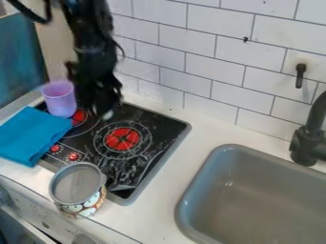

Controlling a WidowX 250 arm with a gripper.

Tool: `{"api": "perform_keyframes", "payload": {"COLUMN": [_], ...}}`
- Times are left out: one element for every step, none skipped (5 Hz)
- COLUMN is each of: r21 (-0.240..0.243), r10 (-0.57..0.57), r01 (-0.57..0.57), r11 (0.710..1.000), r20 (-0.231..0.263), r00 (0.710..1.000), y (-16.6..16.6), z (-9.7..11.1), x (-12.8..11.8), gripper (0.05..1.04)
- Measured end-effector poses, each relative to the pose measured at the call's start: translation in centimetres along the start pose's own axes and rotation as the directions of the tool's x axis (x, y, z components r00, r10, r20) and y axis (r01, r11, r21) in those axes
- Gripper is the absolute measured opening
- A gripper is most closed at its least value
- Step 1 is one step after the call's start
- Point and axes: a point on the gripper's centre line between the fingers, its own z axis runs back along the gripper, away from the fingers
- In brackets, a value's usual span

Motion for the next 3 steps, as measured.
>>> {"api": "perform_keyframes", "payload": {"r21": [0.133,0.191,0.227], "r10": [-0.002,0.01,0.077], "r01": [0.008,0.012,-0.038], "r11": [0.991,0.982,0.973], "r20": [-0.046,-0.117,-0.164], "r00": [0.999,0.993,0.983], "y": [-0.7,0.1,1.1], "z": [2.2,2.4,2.0], "x": [-2.7,-4.0,-4.9], "gripper": [0.485,0.485,0.485]}}
